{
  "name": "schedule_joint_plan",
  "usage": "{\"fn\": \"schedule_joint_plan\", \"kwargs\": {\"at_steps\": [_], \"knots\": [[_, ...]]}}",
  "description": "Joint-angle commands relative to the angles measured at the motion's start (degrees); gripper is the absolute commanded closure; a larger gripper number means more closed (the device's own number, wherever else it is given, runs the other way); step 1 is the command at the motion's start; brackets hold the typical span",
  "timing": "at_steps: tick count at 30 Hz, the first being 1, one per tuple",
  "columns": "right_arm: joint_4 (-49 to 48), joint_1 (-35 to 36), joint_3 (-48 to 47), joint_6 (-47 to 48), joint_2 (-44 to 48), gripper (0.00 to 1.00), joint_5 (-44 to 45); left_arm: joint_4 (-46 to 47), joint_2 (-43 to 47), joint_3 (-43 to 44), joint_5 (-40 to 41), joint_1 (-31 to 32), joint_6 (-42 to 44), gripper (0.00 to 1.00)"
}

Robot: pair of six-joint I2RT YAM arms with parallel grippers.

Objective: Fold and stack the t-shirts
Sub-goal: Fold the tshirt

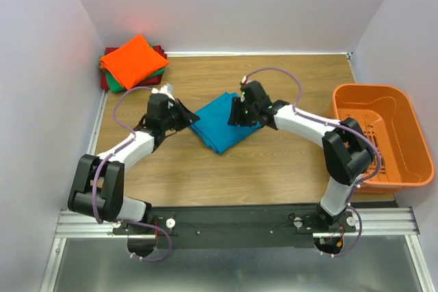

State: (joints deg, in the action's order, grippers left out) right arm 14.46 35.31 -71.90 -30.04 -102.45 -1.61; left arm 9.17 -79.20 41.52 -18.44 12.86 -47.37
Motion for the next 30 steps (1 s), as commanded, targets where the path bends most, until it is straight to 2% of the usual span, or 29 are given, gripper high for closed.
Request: {"fn": "schedule_joint_plan", "kwargs": {"at_steps": [1, 4, 11, 18, 22, 26, 28, 30], "knots": [[-3.9, 3.3, 3.7, -1.5, -2.0, 0.46, -0.7, 4.3, -4.0, -2.9, 1.6, 4.2, -2.0, 0.85], [-4.2, 4.4, 4.9, -2.8, -4.3, 0.47, 0.5, 6.6, -8.3, -3.8, 0.9, 6.1, -2.5, 0.89], [-5.9, 5.8, 10.4, -7.7, -4.5, 0.47, 0.6, 13.1, -15.1, -8.0, -0.6, 5.9, -5.5, 0.91], [-10.4, 9.3, 12.9, -15.8, -2.3, 0.47, -2.1, 6.7, -16.3, 0.9, -1.2, 3.2, -0.5, 0.9], [-12.7, 9.5, 13.9, -17.7, 0.9, 0.46, -2.8, 2.5, -15.1, 5.8, -2.3, 1.4, 1.8, 0.86], [-11.8, 8.2, 14.2, -15.8, 5.9, 0.44, -3.7, -3.0, -11.0, 8.4, -1.7, 1.0, 5.7, 0.73], [-11.6, 7.7, 14.3, -15.4, 10.1, 0.43, -3.1, -4.1, -7.6, 7.8, -1.2, 1.0, 6.6, 0.56], [-9.6, 7.1, 13.7, -14.1, 12.4, 0.42, -2.4, -4.3, -5.1, 6.0, -1.0, 1.1, 6.9, 0.46]]}}
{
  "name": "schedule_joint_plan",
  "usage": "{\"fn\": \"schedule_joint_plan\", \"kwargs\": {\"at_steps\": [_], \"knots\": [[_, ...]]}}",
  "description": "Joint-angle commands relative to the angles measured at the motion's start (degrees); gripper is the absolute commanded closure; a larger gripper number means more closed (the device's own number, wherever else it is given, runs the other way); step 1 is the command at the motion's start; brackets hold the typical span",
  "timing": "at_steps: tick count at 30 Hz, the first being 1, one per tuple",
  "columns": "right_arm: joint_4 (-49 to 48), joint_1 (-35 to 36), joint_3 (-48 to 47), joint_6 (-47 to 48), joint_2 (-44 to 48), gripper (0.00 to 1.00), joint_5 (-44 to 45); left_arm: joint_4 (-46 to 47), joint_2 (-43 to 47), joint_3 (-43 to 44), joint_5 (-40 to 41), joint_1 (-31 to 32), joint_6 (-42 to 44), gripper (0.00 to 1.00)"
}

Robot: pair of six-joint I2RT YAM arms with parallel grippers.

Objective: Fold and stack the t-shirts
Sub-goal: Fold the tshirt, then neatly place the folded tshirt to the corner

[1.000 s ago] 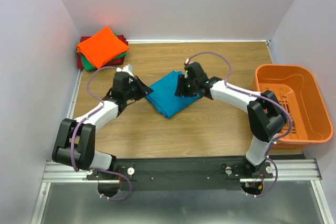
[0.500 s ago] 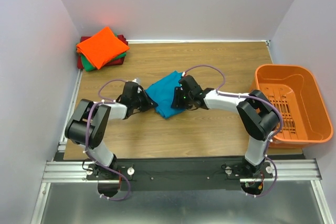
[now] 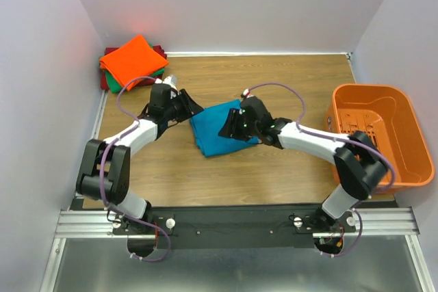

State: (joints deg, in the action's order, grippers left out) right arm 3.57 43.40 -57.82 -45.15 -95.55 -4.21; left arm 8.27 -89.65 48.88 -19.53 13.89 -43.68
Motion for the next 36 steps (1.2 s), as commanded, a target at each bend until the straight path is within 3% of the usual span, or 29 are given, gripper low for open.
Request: {"fn": "schedule_joint_plan", "kwargs": {"at_steps": [1, 7, 10, 11, 14, 23, 30, 36], "knots": [[3.0, -2.2, -1.1, 2.2, 7.2, 0.41, 1.5, -3.4, 7.5, -3.4, 0.8, 0.1, 3.3, 0.41], [5.7, -7.7, -3.1, 8.0, 5.7, 0.4, -1.4, -1.5, 12.2, -11.8, 0.8, 0.1, 2.9, 0.34], [6.4, -8.0, -3.4, 10.1, 3.4, 0.4, -1.2, 0.6, 11.5, -14.1, -0.3, 0.1, 2.7, 0.3], [6.4, -8.0, -3.3, 10.5, 2.8, 0.4, -1.0, 1.2, 11.3, -14.5, -0.5, 0.1, 2.6, 0.24], [6.4, -8.0, -2.8, 11.2, 0.4, 0.4, -0.9, 2.7, 9.9, -15.6, -0.9, 0.1, 2.5, 0.23], [6.4, -8.8, 0.2, 11.5, -4.0, 0.41, 1.0, 8.9, 1.1, -16.8, -3.3, 0.2, 1.9, 0.23], [6.2, -10.5, 3.1, 11.7, -3.7, 0.42, 1.3, 10.4, -4.8, -16.2, -0.3, 1.1, 0.9, 0.23], [5.6, -12.1, 3.8, 12.1, -3.6, 0.42, 0.3, 8.8, -8.3, -15.6, 6.7, 6.1, -3.3, 0.34]]}}
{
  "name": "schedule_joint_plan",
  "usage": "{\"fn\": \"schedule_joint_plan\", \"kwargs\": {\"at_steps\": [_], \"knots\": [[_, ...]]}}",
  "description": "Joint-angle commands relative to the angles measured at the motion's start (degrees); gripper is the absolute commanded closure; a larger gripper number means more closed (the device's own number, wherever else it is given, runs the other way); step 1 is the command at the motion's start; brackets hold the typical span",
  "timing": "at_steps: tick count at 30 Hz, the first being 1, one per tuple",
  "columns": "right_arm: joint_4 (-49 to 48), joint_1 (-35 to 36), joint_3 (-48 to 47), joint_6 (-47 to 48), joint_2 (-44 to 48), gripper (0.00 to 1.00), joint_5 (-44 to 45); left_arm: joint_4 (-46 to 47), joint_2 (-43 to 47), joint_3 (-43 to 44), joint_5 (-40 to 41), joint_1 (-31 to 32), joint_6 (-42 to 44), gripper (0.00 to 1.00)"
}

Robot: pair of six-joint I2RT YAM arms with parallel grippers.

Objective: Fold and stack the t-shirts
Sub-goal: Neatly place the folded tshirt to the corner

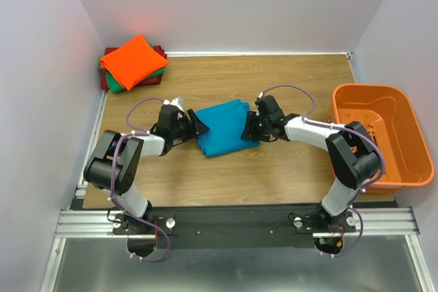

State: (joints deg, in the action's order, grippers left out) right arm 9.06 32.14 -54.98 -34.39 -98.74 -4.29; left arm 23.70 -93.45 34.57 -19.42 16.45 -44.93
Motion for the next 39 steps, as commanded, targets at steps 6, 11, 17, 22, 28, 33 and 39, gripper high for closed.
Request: {"fn": "schedule_joint_plan", "kwargs": {"at_steps": [6, 11, 17, 22, 28, 33, 39], "knots": [[-0.5, -1.4, 0.4, 1.0, -0.2, 0.43, -1.5, -9.6, -7.3, 1.9, 11.1, 7.7, -6.5, 0.65], [-0.4, -1.6, -1.2, 0.2, 4.7, 0.43, -3.0, -23.8, -4.8, 11.8, 20.9, 7.6, -3.7, 1.0], [1.4, -1.6, -2.5, -0.2, 10.9, 0.41, -3.6, -43.2, -8.4, 32.9, 39.2, 7.4, 5.4, 1.0], [3.1, -1.6, -1.8, -0.5, 14.8, 0.41, -4.1, -51.4, -17.9, 49.1, 43.1, 5.4, 11.2, 1.0], [4.7, -1.6, -1.0, -0.2, 18.8, 0.41, -4.0, -60.5, -28.1, 64.9, 49.0, 5.1, 16.4, 1.0], [6.2, -1.6, -0.3, 0.2, 21.0, 0.41, -4.1, -64.1, -34.4, 77.7, 54.0, 4.8, 22.0, 1.0], [7.8, -1.6, 0.1, 0.7, 22.2, 0.42, -3.6, -62.9, -37.0, 88.8, 52.8, 2.4, 30.1, 1.0]]}}
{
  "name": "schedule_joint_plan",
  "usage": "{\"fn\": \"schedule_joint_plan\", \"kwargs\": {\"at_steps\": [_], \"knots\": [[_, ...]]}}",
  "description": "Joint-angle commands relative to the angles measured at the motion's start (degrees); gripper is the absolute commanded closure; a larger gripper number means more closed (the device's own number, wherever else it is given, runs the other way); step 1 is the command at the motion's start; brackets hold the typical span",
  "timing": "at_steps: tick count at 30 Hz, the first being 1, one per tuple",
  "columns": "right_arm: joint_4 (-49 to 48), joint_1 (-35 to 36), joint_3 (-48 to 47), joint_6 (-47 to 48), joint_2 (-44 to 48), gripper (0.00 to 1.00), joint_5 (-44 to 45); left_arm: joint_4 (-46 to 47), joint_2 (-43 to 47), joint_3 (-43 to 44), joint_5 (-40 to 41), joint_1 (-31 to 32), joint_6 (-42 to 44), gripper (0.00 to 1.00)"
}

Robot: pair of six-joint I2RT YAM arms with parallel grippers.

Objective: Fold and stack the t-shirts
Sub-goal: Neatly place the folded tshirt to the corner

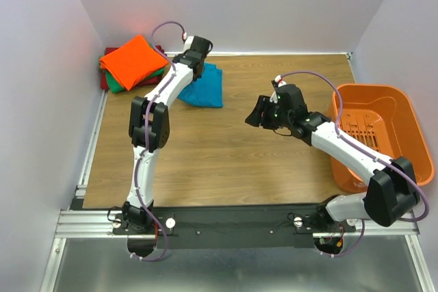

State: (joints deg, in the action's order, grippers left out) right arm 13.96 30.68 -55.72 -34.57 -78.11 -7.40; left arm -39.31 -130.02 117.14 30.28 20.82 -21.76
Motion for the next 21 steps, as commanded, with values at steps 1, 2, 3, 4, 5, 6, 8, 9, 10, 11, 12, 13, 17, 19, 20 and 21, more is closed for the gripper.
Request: {"fn": "schedule_joint_plan", "kwargs": {"at_steps": [1, 2, 3, 4, 5, 6, 8, 9, 10, 11, 12, 13, 17, 19, 20, 21], "knots": [[3.2, -0.1, 0.9, 0.9, 1.8, 0.42, -0.5, 0.3, -0.7, 7.6, 2.9, -2.4, 8.1, 1.0], [3.4, -0.1, 1.1, 0.9, 1.9, 0.42, -0.5, 0.5, -1.4, 10.3, 2.4, -3.2, 9.8, 1.0], [3.4, -0.1, 1.1, 0.9, 1.9, 0.42, -0.4, 0.5, -2.1, 11.7, 2.2, -3.8, 10.7, 1.0], [3.5, -0.1, 1.1, 1.0, 1.9, 0.42, -0.5, 0.7, -2.3, 14.0, 1.6, -4.4, 11.6, 1.0], [3.7, -0.1, 1.1, 1.0, 2.0, 0.42, -0.5, 1.3, -2.3, 14.6, 0.5, -4.8, 12.4, 1.0], [3.9, 0.0, 1.1, 1.1, 2.0, 0.42, -0.4, 2.9, -2.3, 15.0, 0.0, -5.8, 13.6, 1.0], [4.1, -0.1, 1.0, 1.2, 1.9, 0.42, -0.2, 4.9, -2.1, 16.0, -2.2, -6.8, 17.0, 1.0], [4.2, -0.1, 0.8, 1.3, 1.6, 0.42, -0.1, 6.9, -2.0, 16.4, -3.1, -7.4, 18.0, 1.0], [4.4, -0.1, 0.4, 1.3, 1.5, 0.42, -0.2, 7.8, -2.1, 17.8, -4.0, -8.6, 18.8, 1.0], [4.8, -0.2, -0.3, 1.5, 0.9, 0.42, 0.0, 9.1, -2.5, 19.8, -6.4, -10.0, 20.1, 1.0], [4.9, 0.0, -0.3, 1.6, 0.6, 0.42, 0.1, 9.6, -2.5, 19.8, -6.5, -10.0, 20.5, 1.0], [5.1, -0.1, -0.6, 1.6, 0.2, 0.42, 0.1, 9.9, -2.9, 20.9, -7.4, -10.9, 20.8, 1.0], [5.9, -0.1, -2.7, 2.0, -1.6, 0.42, 0.5, 12.8, -3.1, 25.1, -16.8, -15.3, 20.4, 1.0], [6.2, -0.1, -3.6, 2.0, -2.8, 0.42, 0.6, 14.4, -2.7, 25.5, -20.9, -18.2, 18.2, 1.0], [6.3, -0.1, -3.9, 2.1, -3.2, 0.42, 0.6, 15.0, -2.0, 25.1, -24.8, -19.1, 17.2, 1.0], [6.3, -0.1, -4.2, 2.2, -3.5, 0.42, 1.0, 16.4, -1.7, 25.0, -26.0, -20.4, 15.8, 1.0]]}}
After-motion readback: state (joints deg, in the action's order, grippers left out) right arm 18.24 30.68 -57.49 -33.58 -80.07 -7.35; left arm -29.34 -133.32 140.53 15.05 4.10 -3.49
